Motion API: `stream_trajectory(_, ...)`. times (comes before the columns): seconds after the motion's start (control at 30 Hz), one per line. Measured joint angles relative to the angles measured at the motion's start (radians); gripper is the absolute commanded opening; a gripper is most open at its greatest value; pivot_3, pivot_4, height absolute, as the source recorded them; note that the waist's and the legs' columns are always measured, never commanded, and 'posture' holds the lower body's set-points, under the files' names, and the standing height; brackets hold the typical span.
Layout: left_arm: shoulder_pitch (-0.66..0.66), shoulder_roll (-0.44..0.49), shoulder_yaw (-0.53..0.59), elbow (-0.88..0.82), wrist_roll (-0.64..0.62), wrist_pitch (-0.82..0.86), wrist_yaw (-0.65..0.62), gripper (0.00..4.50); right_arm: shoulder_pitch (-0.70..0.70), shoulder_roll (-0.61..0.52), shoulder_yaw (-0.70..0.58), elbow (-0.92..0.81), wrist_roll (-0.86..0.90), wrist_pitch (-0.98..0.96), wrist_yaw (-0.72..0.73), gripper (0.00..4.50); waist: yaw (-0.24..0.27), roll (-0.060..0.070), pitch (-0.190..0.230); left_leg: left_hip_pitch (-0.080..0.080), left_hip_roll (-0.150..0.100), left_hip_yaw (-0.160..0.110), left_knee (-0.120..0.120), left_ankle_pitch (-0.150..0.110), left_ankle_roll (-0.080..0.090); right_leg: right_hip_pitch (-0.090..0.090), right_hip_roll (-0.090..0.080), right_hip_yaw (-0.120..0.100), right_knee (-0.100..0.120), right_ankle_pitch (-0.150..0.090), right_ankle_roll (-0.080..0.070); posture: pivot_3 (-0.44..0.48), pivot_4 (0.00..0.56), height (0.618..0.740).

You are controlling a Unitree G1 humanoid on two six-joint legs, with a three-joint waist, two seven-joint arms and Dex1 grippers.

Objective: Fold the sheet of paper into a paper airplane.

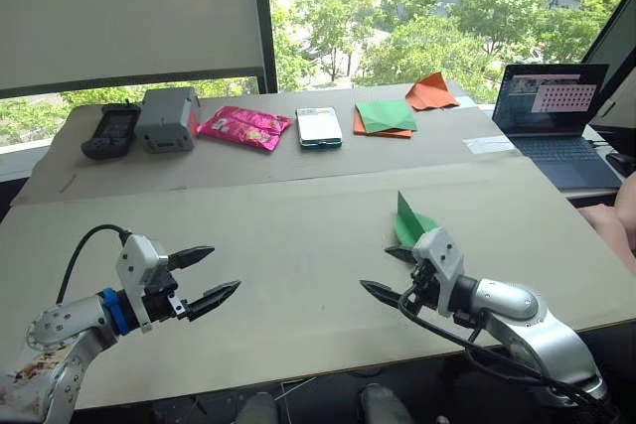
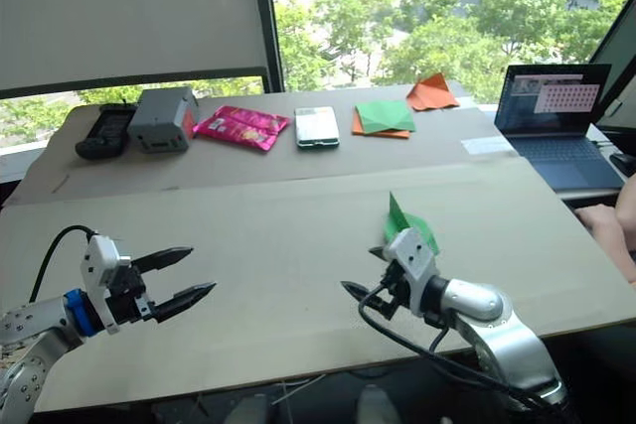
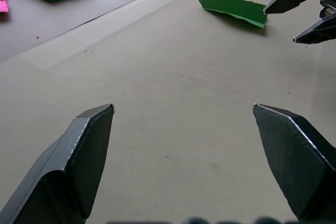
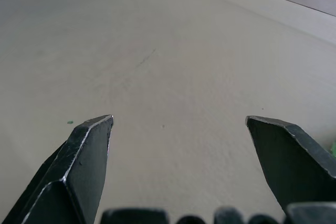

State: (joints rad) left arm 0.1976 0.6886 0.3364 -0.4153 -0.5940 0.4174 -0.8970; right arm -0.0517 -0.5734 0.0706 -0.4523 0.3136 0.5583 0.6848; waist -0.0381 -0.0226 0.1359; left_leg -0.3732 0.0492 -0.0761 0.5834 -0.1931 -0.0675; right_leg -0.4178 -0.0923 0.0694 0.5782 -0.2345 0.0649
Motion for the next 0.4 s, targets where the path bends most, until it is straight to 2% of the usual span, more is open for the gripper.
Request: stream_trajectory(0.4, 0.004, -0.015, 0.002, -0.004, -0.001, 0.0, 0.042, 4.5, -0.01, 0.023, -0.008, 0.028, 0.003, -0.033, -0.01, 4.46, 0.002, 0.0, 0.0, 0.001, 0.0, 0.0, 0.0, 0.0, 0.0, 0.002, 0.001, 0.0, 0.001, 0.0, 0.0, 0.0, 0.15, 0.732)
